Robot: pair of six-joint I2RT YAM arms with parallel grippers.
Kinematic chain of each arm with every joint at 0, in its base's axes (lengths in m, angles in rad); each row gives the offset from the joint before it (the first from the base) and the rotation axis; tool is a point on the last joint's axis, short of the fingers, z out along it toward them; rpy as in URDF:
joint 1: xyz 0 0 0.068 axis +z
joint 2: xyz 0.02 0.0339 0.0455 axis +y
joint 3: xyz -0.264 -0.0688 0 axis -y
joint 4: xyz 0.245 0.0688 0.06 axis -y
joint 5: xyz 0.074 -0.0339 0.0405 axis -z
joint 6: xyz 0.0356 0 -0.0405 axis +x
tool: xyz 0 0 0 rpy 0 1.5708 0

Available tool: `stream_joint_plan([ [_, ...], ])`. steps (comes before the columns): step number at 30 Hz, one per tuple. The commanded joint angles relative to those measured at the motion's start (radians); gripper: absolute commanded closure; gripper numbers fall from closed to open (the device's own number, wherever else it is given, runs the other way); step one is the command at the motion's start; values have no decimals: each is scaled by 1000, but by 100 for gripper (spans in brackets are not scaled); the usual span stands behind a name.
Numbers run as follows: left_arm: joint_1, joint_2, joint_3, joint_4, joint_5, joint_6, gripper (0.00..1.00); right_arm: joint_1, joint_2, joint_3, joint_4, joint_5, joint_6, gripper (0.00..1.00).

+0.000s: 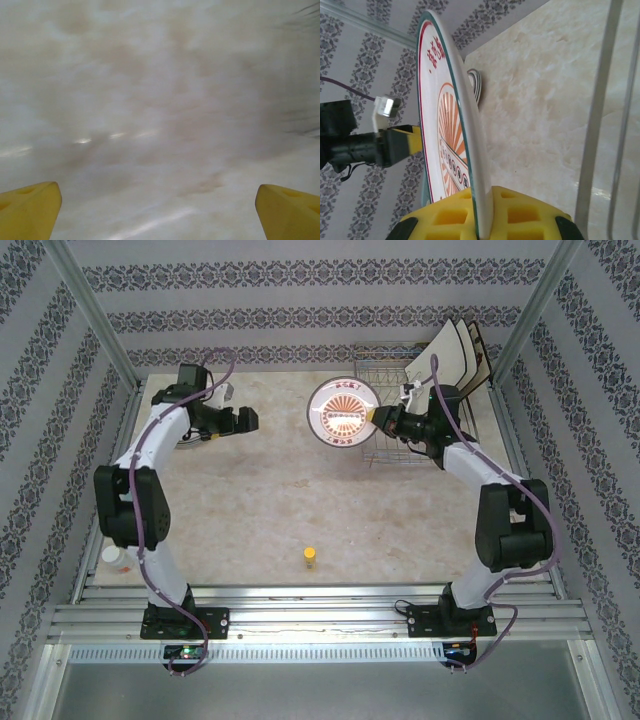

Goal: Unload the plates from the dish rack

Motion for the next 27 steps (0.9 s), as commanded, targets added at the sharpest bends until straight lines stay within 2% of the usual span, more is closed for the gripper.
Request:
stream_joint_plan([
  [1, 3, -67, -40, 338, 333, -217, 0, 17, 29, 87, 80, -57, 31, 100],
  [5, 3, -52, -83, 524, 440, -353, 0, 47, 54, 154, 55, -60, 39, 100],
  [8, -4, -31, -100, 625, 476, -423, 0, 81, 86, 197, 49, -56, 58, 100],
  [15, -41, 13, -71, 640, 480, -435, 0, 139, 169, 294, 56, -37, 107, 100],
  [20, -58, 31, -74, 641, 482, -432, 4, 172, 211, 353, 62, -37, 125, 100],
  [23, -61, 37, -82, 644, 486, -429, 12, 181, 231, 381, 61, -40, 132, 100],
  [27, -63, 41, -90, 643, 493, -428, 40, 184, 240, 402, 57, -37, 136, 100],
])
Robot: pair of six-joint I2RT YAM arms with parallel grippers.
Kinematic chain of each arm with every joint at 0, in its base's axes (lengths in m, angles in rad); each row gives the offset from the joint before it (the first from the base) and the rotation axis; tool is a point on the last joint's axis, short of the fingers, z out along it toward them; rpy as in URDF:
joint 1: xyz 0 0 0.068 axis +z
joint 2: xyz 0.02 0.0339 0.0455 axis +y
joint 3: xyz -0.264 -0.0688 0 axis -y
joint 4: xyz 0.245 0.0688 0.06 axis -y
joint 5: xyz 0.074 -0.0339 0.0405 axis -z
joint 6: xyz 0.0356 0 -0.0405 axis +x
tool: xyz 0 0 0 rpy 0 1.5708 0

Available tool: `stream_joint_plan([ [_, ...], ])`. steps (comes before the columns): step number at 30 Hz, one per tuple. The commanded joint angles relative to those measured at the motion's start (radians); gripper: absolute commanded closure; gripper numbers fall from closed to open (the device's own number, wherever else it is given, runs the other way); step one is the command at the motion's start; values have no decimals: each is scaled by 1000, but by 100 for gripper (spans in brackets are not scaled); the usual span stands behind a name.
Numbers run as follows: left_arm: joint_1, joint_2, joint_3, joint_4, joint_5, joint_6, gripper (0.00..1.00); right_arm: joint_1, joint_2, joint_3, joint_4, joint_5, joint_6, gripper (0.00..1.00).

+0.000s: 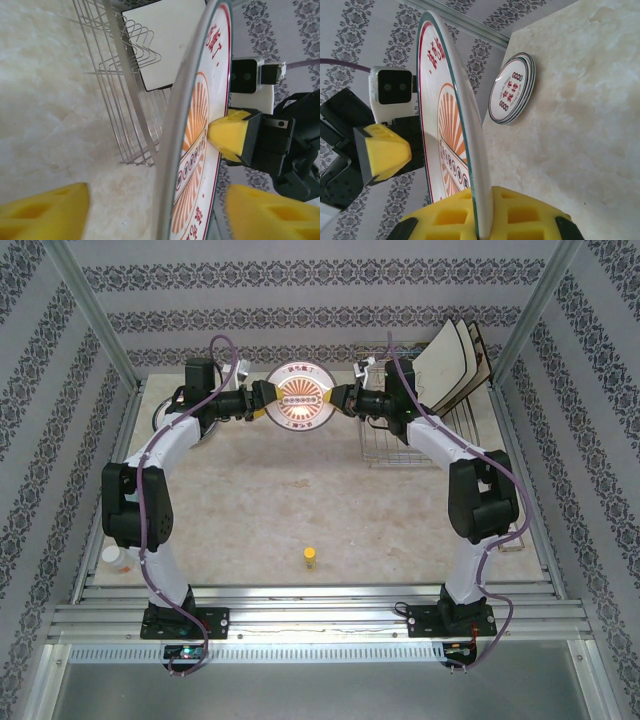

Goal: Unload the plates from the dish rack

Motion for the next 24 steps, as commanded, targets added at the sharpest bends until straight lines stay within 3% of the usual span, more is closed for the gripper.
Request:
stream_joint_plan([
  [1, -10, 11, -4, 42, 27, 8, 44, 5, 8, 55, 53, -18, 12, 100],
  [9, -12, 19, -1, 31, 18, 15, 100, 7, 18, 70, 47, -18, 18, 100],
  [12, -13, 22, 1, 48, 17, 2, 100, 7, 18, 77, 36, -18, 13, 97],
  [16, -13, 20, -1, 68, 0, -12, 100, 6, 0, 88, -33, 0, -40, 34],
  [17, -13, 20, -1, 68, -4, -13, 100, 3, -6, 90, -52, 3, -50, 25],
  [20, -8, 20, 0, 76, -18, -21, 100, -21, -27, 107, -144, 27, -99, 2],
  [24, 11, 6, 5, 24, -67, 10, 100, -54, -64, 218, -548, 187, -349, 2],
])
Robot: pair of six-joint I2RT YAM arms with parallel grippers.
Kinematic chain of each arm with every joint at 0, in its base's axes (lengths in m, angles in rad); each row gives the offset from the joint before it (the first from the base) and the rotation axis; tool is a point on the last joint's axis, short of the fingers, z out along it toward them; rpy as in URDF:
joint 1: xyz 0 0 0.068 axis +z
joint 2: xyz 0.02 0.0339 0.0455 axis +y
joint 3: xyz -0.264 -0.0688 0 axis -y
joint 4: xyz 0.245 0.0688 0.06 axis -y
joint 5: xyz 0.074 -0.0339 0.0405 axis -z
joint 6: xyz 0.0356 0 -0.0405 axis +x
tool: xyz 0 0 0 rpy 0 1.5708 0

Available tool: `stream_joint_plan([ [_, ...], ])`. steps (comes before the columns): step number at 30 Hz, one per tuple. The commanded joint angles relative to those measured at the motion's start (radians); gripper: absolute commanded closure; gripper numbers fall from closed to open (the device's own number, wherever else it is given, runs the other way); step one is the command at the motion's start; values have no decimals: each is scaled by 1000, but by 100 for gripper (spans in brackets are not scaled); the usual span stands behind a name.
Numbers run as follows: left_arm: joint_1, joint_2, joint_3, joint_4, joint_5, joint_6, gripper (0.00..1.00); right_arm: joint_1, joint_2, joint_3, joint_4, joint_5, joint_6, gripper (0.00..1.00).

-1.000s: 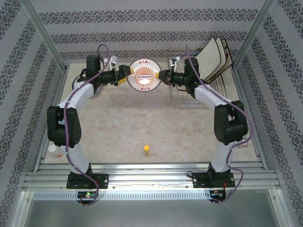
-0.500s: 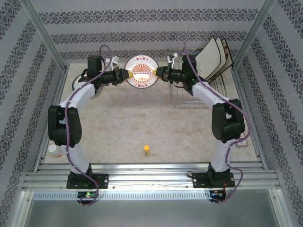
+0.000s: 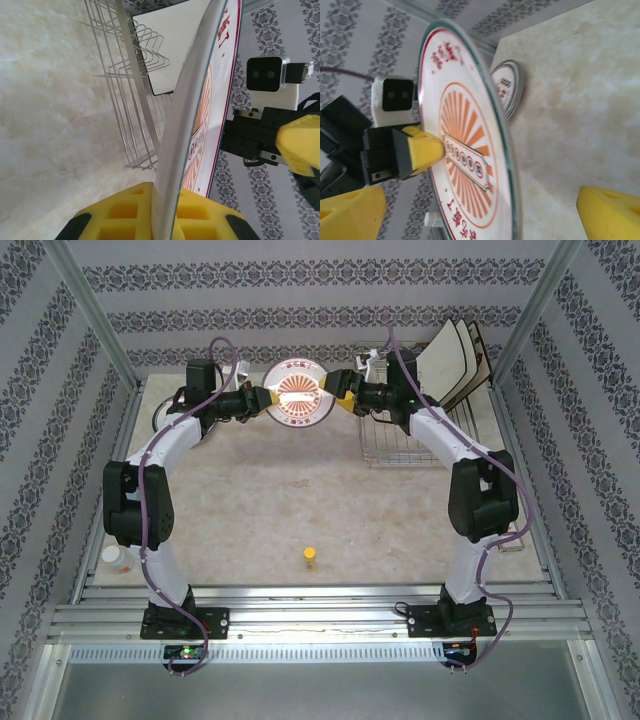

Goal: Unload the plates from the dish rack

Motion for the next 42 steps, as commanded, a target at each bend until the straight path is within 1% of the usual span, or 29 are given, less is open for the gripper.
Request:
stream_joint_plan([
  [1, 17, -18, 13, -28, -60, 64, 100, -38, -77, 122, -422, 190, -275, 2],
  [3, 31, -35, 40, -157, -148, 155, 100, -50, -80, 193, -613, 319, -391, 2],
  [4, 37, -42, 62, -239, -207, 210, 100, -55, -81, 221, -698, 405, -440, 2],
  [7, 43, -45, 159, -494, -442, 379, 100, -66, -72, 284, -893, 657, -555, 2],
  [8, 48, -47, 173, -538, -484, 408, 100, -69, -68, 299, -939, 747, -581, 2],
  [9, 56, -54, 175, -554, -506, 420, 100, -71, -65, 307, -975, 802, -602, 2],
  [11, 82, -68, 158, -554, -506, 422, 100, -82, -62, 309, -1030, 902, -635, 2],
  [14, 123, -89, 125, -534, -494, 414, 100, -106, -70, 288, -1059, 984, -654, 2],
  [18, 202, -108, 69, -484, -441, 385, 100, -131, -82, 274, -1073, 1028, -674, 2],
  [20, 259, -123, 25, -439, -405, 359, 100, -141, -85, 273, -1081, 1044, -686, 2],
  [26, 384, -140, -56, -347, -354, 308, 100, -161, -77, 276, -1092, 1046, -704, 2],
  [30, 441, -135, -111, -243, -315, 236, 100, -170, -69, 276, -1096, 1033, -705, 2],
  [36, 487, -134, -228, -13, -306, 87, 100, -172, -69, 281, -1097, 1030, -708, 2],
  [39, 504, -123, -311, 184, -296, -40, 100, -172, -69, 287, -1100, 1028, -707, 2],
  [41, 513, -117, -372, 334, -310, -123, 100, -172, -68, 290, -1104, 1028, -708, 2],
  [42, 513, -117, -392, 382, -323, -145, 100, -170, -68, 290, -1106, 1029, -709, 2],
])
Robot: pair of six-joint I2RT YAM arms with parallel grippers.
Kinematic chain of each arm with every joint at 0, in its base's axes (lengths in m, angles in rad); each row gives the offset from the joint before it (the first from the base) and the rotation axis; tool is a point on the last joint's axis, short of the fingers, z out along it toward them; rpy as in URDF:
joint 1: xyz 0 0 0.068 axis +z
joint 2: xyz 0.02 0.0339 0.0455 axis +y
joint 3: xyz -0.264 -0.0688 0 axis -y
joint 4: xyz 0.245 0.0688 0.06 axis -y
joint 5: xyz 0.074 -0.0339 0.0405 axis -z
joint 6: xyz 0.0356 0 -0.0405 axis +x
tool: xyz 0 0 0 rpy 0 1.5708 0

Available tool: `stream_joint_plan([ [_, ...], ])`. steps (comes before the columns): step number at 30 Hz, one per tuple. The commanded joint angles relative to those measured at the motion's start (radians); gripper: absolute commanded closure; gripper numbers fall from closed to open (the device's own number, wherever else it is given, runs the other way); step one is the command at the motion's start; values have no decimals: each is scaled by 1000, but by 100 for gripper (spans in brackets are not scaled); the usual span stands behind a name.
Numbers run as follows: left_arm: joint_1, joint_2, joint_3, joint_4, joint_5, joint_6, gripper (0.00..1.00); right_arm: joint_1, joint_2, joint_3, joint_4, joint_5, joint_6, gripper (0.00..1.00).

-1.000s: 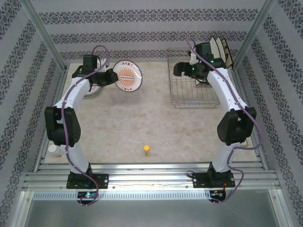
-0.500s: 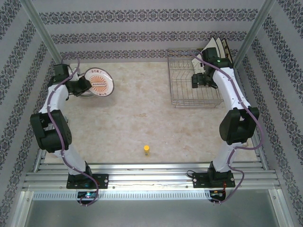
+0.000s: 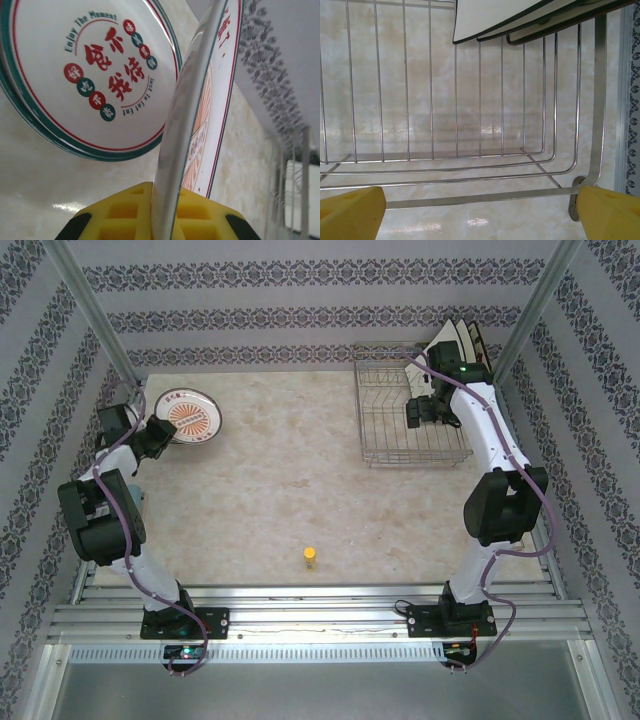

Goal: Unload the plates from the dish rack

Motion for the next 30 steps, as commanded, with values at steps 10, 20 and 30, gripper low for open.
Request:
stream_joint_plan([
  [10, 15, 74, -171, 698, -85, -408, 100, 4, -12, -4, -27, 16, -8, 2],
  [20, 12, 165, -206, 794, -139, -486, 100, 25, 16, 27, -34, 26, -6, 2],
  [30, 4, 224, -199, 786, -148, -506, 100, 42, 36, 41, -42, 35, -7, 2],
])
